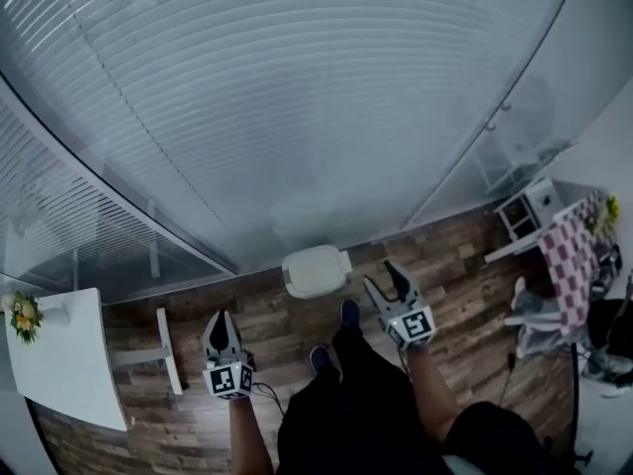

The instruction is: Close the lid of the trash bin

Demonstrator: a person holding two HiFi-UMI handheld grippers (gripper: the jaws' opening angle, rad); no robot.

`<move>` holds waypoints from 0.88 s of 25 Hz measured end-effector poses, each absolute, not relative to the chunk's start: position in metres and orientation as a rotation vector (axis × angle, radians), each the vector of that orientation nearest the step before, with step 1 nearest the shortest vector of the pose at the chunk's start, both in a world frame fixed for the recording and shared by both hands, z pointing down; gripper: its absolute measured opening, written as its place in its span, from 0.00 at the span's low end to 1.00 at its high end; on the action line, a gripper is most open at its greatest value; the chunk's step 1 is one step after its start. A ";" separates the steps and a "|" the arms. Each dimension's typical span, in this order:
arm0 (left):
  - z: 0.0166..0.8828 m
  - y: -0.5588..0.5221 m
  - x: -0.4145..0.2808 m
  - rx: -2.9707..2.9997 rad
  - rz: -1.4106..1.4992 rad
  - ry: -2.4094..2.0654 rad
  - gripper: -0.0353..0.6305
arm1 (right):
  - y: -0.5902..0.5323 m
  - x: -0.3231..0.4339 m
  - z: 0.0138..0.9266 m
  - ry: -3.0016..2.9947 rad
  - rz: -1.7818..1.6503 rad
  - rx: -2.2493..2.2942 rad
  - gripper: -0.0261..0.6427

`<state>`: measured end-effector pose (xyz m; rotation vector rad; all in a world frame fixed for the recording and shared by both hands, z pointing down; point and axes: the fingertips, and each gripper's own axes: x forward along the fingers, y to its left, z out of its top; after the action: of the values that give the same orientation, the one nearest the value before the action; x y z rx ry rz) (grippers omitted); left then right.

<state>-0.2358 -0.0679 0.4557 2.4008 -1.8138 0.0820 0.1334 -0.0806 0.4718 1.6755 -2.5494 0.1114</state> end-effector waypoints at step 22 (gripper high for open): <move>0.408 -0.028 -0.214 2.505 0.023 -1.786 0.06 | -0.019 0.164 0.421 -2.495 -0.026 1.869 0.14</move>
<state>-0.2140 -0.0283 0.4079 2.5052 -1.7858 0.0228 0.1638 -0.0192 0.4207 1.8686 -2.4950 -0.0264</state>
